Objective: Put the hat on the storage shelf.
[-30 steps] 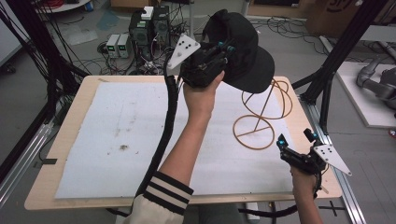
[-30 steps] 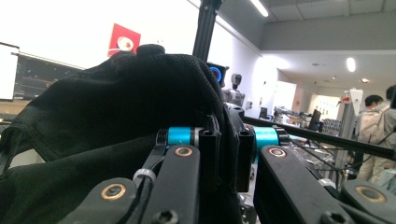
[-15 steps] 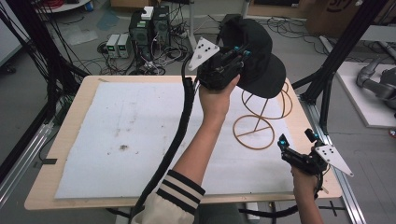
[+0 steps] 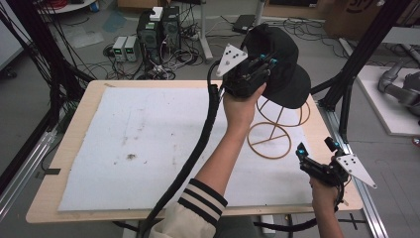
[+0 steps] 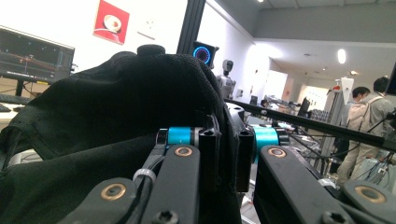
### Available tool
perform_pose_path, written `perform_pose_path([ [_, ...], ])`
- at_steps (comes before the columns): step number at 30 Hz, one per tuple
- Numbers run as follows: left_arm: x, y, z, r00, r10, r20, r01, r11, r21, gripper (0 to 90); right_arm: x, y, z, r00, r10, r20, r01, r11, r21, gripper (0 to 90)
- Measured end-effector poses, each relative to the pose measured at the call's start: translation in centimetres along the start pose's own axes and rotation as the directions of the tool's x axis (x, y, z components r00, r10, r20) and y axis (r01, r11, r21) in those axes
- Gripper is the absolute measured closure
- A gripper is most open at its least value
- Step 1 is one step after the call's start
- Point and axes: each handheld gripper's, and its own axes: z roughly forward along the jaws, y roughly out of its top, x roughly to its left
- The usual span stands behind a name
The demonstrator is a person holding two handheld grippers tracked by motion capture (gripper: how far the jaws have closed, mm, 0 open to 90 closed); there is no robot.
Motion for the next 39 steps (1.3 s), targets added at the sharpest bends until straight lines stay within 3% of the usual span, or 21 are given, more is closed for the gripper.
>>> perform_pose_path([
  [18,-0.1,-1.9,1.3,0.9995,-0.029,0.011,0.028,0.9988,0.039,84.6,-0.1,-0.2,0.0,1.0,-0.001,0.002,0.001,1.0,0.008,3.5],
  [39,-0.8,-3.8,2.0,0.9997,0.0,0.025,-0.003,0.9953,0.097,81.3,-0.2,-0.1,-0.1,1.0,0.0,0.004,0.0,1.0,0.001,3.5],
])
